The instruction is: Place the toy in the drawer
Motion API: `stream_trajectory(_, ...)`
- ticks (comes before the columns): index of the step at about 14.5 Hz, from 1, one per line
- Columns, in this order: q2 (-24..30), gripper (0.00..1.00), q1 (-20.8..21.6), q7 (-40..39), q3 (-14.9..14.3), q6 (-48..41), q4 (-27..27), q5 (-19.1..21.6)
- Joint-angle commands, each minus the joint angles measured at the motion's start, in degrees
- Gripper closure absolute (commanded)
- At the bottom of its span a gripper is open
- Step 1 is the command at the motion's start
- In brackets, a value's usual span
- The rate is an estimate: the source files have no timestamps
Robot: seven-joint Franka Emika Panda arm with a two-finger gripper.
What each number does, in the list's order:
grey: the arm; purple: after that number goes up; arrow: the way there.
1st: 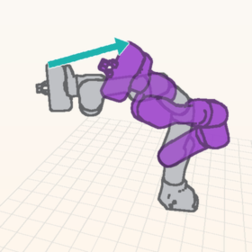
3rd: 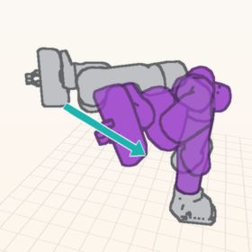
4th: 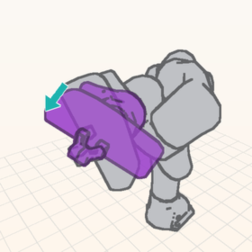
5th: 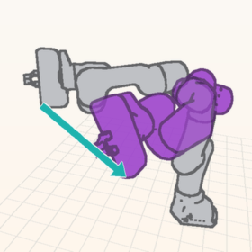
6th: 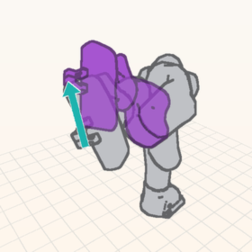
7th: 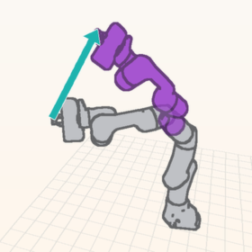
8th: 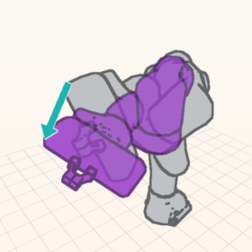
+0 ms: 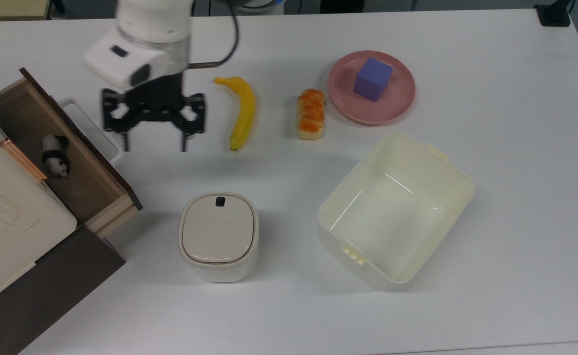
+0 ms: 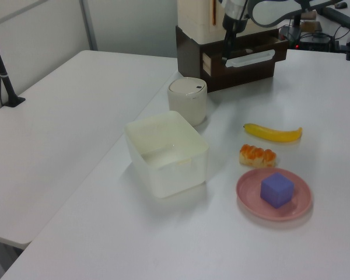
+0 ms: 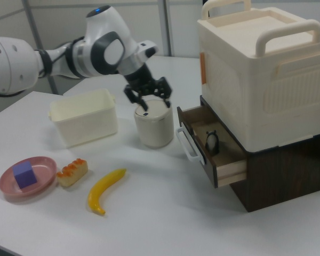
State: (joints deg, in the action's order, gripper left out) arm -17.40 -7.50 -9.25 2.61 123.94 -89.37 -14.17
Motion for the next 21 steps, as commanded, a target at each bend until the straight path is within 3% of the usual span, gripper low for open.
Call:
stream_trajectory(1, 4.4, 0.00, 4.9, 6.1, -0.4, -9.1, -1.9, 5.0)
stream_trajectory(3, 6.7, 0.00, 8.2, 10.4, -0.5, -14.3, -2.2, 6.0)
stream_trajectory(8, 11.1, 0.00, 11.5, 17.0, -0.5, -22.3, -3.7, 6.3)
stream_trajectory(13, 14.7, 0.00, 10.9, 17.3, -1.2, -27.7, -4.2, 8.8)
stream_trajectory(15, 14.9, 0.00, 10.8, 17.5, -1.2, -28.1, -4.2, 9.1)
stream_trajectory(18, 14.8, 0.00, 10.8, 17.4, -1.2, -27.7, -4.1, 12.7)
stream_trajectory(21, 14.6, 0.00, 10.8, 17.2, -1.2, -27.6, -4.1, 12.7)
